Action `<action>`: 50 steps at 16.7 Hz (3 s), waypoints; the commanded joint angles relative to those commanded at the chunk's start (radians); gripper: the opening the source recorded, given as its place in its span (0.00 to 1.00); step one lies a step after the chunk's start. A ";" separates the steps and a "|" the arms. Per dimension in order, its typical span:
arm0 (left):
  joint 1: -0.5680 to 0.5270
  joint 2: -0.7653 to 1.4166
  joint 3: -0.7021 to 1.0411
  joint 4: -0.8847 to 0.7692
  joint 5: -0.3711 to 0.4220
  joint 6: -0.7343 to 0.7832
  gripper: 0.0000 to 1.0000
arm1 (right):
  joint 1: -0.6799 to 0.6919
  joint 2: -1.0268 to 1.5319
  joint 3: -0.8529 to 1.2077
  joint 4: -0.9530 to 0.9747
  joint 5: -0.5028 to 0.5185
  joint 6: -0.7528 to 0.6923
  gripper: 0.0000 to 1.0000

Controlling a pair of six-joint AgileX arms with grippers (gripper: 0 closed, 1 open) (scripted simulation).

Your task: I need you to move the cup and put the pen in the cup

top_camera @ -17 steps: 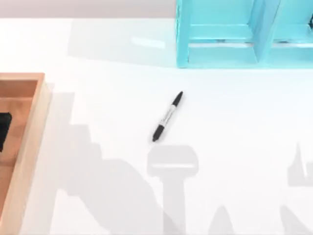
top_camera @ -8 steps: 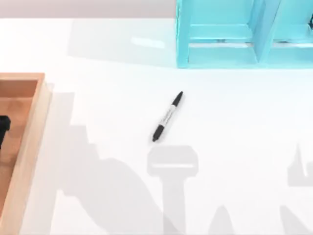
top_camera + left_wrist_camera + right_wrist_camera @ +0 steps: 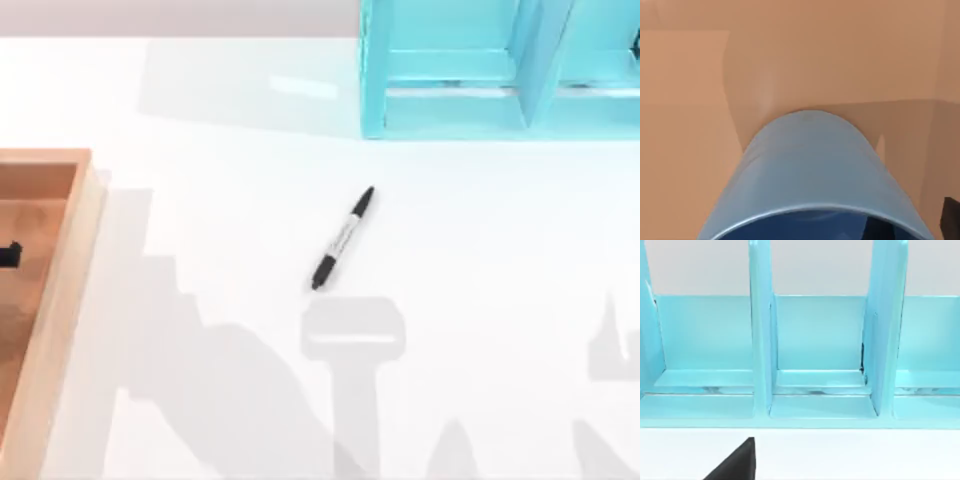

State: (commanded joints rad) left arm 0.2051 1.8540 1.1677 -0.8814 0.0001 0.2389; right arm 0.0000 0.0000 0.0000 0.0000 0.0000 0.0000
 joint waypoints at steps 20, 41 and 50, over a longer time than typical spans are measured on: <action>-0.150 -0.038 0.272 -0.301 0.014 -0.165 0.00 | 0.000 0.000 0.000 0.000 0.000 0.000 1.00; -0.680 0.048 0.421 -0.342 -0.048 -0.687 0.00 | 0.000 0.000 0.000 0.000 0.000 0.000 1.00; -0.731 0.099 0.367 -0.264 -0.067 -0.744 0.00 | 0.000 0.000 0.000 0.000 0.000 0.000 1.00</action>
State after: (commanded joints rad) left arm -0.5257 1.9531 1.5344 -1.1449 -0.0669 -0.5049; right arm 0.0000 0.0000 0.0000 0.0000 0.0000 0.0000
